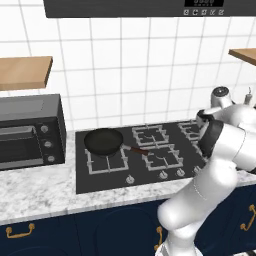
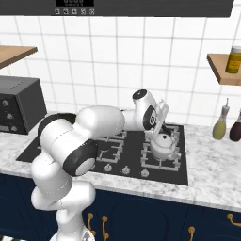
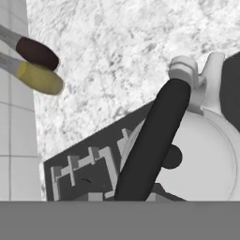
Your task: Pick the kettle from the counter and place it on a stove burner. Then turn the burner on.
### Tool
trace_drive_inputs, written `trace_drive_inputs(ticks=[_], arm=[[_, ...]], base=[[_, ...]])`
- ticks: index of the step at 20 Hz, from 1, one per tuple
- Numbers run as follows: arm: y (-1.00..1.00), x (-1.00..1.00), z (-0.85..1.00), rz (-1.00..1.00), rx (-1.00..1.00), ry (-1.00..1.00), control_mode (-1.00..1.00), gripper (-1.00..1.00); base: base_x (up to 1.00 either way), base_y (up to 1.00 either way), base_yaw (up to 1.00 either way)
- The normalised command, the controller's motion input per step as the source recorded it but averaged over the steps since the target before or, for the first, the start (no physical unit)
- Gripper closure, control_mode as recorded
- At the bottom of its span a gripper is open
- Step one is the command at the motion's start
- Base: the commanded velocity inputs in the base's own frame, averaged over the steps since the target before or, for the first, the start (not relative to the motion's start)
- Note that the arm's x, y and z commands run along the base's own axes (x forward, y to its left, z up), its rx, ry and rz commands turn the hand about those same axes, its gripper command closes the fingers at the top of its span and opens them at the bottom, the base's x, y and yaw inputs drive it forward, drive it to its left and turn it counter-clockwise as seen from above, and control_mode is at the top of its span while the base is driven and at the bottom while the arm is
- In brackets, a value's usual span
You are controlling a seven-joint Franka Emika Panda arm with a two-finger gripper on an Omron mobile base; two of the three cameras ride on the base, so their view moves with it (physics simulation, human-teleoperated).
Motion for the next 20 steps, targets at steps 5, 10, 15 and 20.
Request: trace_drive_inputs(ticks=[5,10,15,20], arm=[[0.05,0.0,-0.03,0.0,-0.04,0.01,-1.0,1.0],[0.0,0.0,0.0,0.0,0.0,0.0,-1.0,-1.0],[0.0,0.0,0.0,0.0,0.0,0.0,-1.0,-1.0],[0.02,0.0,0.06,-0.05,0.0,0.01,-1.0,-1.0]], base=[[0.0,0.0,0.0],[0.0,0.0,0.0],[0.0,0.0,0.0],[0.0,0.0,0.0]])
